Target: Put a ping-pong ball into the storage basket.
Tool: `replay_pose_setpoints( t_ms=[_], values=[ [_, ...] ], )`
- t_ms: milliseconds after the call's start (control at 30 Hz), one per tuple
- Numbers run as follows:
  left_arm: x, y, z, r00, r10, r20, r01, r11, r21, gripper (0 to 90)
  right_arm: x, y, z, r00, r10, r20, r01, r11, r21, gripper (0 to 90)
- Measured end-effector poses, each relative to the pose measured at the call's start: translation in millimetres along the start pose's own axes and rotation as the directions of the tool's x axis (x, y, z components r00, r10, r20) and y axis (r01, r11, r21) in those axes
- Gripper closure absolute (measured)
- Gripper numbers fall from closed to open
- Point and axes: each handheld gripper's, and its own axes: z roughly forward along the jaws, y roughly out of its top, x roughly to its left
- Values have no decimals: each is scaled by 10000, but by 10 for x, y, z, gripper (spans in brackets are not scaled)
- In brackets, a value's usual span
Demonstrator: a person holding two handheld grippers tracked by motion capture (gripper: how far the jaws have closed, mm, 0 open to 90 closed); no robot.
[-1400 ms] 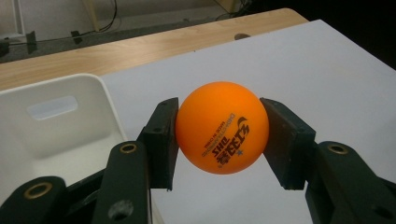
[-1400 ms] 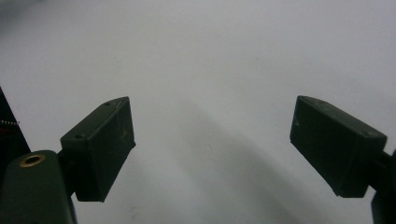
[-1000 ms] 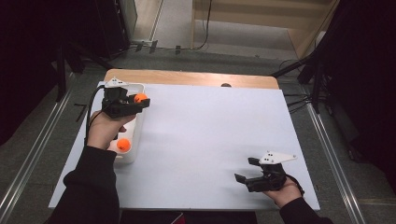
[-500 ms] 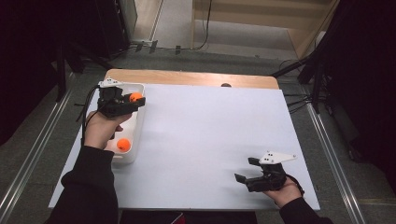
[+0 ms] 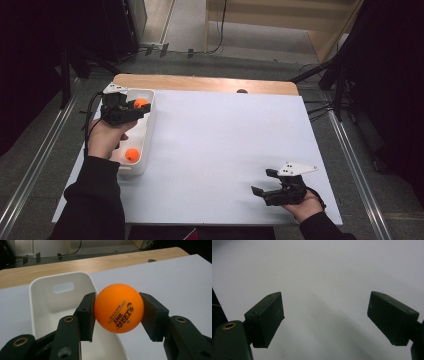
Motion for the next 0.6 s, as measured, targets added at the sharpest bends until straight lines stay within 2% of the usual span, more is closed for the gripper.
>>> replay_pose_setpoints(
  t_ms=[200,300,600],
  values=[
    [34,-2,23,9990,-376,-250,377,9993,32,503,2,-5,-4,10000,23,17,-23,10000,21,123],
    [41,-7,32,9986,-294,-431,295,9996,27,503,3,-6,-4,10000,7,17,-7,10000,14,123],
    [68,-28,54,9959,-452,-781,450,9990,-45,502,1,-10,-6,10000,-28,11,28,10000,20,123]
  ],
)
